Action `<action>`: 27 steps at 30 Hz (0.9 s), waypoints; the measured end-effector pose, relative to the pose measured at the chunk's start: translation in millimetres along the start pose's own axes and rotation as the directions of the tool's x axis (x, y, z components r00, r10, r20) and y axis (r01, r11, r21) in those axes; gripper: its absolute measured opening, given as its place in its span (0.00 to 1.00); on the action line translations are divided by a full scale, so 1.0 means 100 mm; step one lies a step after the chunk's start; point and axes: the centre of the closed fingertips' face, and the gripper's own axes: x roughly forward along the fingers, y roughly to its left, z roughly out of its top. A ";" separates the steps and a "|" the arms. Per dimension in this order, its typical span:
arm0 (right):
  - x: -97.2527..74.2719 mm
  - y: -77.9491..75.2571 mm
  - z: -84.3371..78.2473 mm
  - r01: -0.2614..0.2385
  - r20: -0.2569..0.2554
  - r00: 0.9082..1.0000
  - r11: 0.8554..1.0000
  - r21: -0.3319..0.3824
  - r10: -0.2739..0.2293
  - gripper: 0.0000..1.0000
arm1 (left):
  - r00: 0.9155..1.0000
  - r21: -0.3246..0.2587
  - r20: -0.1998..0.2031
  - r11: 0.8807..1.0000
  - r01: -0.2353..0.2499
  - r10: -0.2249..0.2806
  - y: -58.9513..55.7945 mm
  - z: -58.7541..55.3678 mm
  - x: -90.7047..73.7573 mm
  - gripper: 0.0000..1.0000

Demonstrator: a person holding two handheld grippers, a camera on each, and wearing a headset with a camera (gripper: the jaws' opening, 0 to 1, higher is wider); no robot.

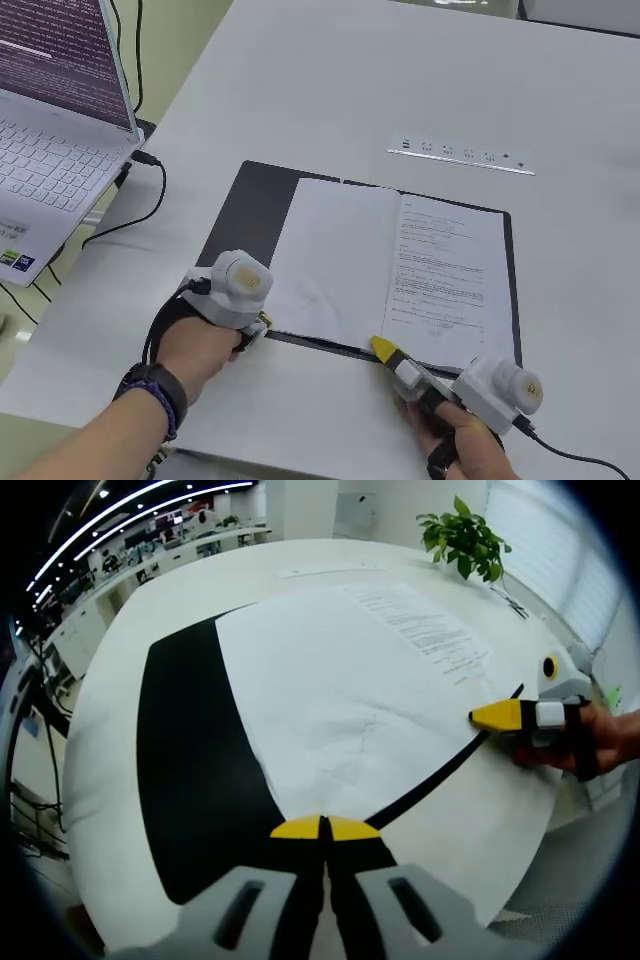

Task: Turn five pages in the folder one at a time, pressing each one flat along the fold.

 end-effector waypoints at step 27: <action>-0.23 0.03 0.26 0.086 0.013 0.996 0.996 -0.008 -0.086 0.23 | 0.997 -0.238 0.061 0.971 -0.035 0.051 -0.04 0.07 -0.14 0.15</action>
